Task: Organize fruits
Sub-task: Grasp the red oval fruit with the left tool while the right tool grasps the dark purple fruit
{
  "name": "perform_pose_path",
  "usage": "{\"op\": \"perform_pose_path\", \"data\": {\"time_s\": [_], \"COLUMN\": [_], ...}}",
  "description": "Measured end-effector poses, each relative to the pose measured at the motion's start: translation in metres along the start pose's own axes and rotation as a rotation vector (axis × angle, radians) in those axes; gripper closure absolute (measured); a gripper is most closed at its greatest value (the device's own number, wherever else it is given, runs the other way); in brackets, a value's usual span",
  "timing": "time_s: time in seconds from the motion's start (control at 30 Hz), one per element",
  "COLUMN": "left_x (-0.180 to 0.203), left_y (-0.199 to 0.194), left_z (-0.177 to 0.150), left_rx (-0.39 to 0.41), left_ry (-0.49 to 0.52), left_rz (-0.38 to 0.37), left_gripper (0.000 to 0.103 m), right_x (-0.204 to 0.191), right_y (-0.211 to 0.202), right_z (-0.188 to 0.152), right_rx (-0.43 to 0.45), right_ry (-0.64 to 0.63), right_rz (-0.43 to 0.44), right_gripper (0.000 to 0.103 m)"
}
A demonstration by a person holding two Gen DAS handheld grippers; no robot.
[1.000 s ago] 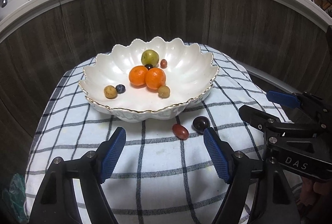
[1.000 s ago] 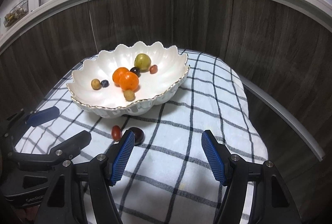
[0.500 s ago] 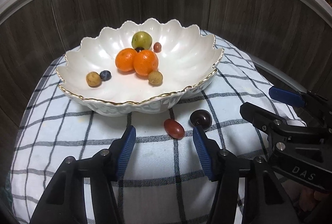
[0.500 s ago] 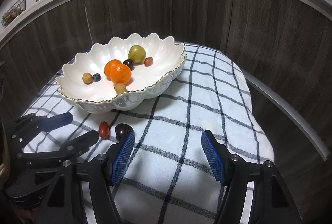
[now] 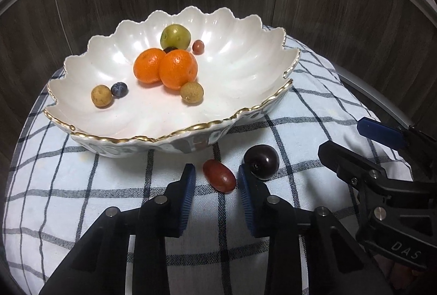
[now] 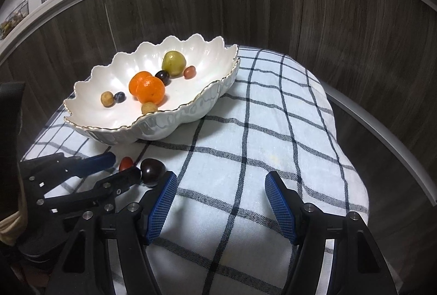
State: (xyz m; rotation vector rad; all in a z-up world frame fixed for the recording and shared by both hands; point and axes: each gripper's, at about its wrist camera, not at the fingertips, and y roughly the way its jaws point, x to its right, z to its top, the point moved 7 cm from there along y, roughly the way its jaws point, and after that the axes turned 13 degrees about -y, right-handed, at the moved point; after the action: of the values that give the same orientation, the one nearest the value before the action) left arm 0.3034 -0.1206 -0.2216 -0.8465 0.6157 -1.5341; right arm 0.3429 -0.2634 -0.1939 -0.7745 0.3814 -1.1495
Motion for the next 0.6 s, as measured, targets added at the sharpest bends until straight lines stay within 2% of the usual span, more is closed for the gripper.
{"op": "perform_pose_path", "data": {"time_s": [0.13, 0.33, 0.6], "left_x": [0.001, -0.004, -0.028], "left_y": [0.003, -0.002, -0.016], "left_z": [-0.001, -0.001, -0.006], "left_rx": [-0.008, -0.008, 0.000], "left_ry": [-0.010, -0.019, -0.032], "left_rz": [-0.012, -0.022, 0.004], "left_gripper": [0.079, 0.079, 0.079], "right_x": [-0.002, -0.006, -0.026], "right_y": [0.002, 0.002, 0.003], "right_z": [-0.001, -0.001, 0.008], "right_rx": [-0.005, -0.007, 0.010], "right_ry": [0.000, 0.001, -0.027], "right_rz": [0.002, 0.011, 0.036], "right_gripper": [0.035, 0.035, 0.035]}}
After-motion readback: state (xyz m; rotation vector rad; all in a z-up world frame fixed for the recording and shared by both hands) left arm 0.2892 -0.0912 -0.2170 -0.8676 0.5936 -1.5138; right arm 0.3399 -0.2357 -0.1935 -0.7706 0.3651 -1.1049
